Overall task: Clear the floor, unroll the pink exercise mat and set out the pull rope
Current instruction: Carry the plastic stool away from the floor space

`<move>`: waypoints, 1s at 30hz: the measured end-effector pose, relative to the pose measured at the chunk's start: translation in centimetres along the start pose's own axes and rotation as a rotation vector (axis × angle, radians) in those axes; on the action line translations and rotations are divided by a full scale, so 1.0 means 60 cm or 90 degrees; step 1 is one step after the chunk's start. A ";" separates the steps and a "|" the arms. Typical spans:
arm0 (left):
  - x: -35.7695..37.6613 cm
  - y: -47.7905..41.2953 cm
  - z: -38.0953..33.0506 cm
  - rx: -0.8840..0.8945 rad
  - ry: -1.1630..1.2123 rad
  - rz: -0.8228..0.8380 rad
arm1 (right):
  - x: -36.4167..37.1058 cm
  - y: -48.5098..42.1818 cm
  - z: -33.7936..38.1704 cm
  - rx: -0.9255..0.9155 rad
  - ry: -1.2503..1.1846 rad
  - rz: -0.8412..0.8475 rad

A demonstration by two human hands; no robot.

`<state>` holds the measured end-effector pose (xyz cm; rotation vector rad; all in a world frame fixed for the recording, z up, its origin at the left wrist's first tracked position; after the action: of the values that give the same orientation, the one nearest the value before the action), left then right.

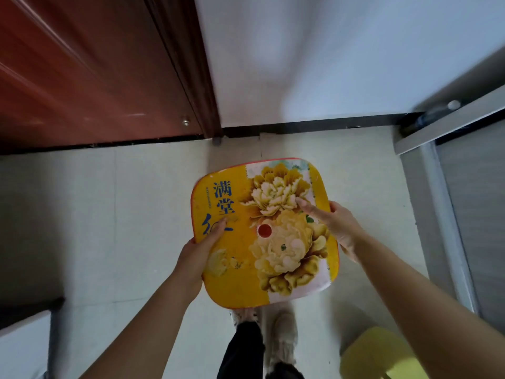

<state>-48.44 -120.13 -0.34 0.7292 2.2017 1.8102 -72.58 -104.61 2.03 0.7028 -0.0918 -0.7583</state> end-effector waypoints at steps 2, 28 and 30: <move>0.007 -0.024 0.004 -0.003 -0.002 -0.004 | 0.007 -0.025 -0.021 0.013 0.003 0.007; -0.019 -0.163 0.031 -0.013 0.033 -0.046 | 0.045 -0.149 -0.138 0.104 -0.063 0.069; -0.032 -0.152 0.029 -0.011 0.067 -0.041 | 0.060 -0.148 -0.125 0.094 -0.050 0.081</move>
<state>-48.26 -120.72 -9.82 0.5642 2.2443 1.8729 -72.86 -107.42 -9.84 0.7999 -0.2632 -0.6618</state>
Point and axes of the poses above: each hand's wrist, its own y-axis away from the middle knuckle, its own x-axis out of the palm, z = x × y, the point moved 6 cm from there along -y, towards the middle knuckle, and after that the axes turned 15 degrees about -x, right-handed, at the moved point
